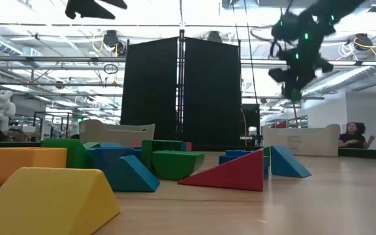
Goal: Sort blocks by size
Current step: Put the rectangular green block into the white bin, then put the triangular green block into the gray bin
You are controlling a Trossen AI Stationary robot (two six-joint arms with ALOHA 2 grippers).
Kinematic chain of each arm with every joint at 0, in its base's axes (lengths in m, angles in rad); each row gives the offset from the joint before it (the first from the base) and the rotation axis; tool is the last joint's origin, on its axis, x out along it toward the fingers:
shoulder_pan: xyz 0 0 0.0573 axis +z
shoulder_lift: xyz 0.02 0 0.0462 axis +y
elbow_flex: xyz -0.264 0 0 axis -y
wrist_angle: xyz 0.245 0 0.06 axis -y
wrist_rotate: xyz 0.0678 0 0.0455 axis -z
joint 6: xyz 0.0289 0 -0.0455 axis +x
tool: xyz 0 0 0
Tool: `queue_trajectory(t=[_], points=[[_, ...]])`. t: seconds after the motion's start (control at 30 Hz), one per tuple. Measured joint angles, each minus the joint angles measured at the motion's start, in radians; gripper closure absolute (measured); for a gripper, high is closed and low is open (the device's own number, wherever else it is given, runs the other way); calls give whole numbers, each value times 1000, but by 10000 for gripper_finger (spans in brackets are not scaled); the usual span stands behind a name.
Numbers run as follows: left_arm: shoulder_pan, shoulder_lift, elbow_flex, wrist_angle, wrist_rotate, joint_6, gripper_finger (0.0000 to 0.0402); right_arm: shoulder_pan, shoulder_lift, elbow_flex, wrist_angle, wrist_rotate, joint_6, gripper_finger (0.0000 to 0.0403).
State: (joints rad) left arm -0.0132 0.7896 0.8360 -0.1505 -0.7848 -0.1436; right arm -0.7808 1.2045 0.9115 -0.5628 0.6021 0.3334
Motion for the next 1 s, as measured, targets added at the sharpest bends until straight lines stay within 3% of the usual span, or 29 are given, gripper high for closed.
queue_trajectory(t=[0.1,0.27,0.53,0.8,1.0], points=[[0,-4,0,95,1,37,120,-11,0,-92,77,-12,114,297],[5,4,1,100,-10,129,120,-47,0,-200,118,-2,203,297],[56,16,1,123,-13,124,120,-50,1,-265,141,-31,144,295],[66,14,1,146,42,124,120,-50,28,-265,169,-18,177,148],[66,11,1,141,135,149,120,-51,46,-260,200,-85,197,141]])
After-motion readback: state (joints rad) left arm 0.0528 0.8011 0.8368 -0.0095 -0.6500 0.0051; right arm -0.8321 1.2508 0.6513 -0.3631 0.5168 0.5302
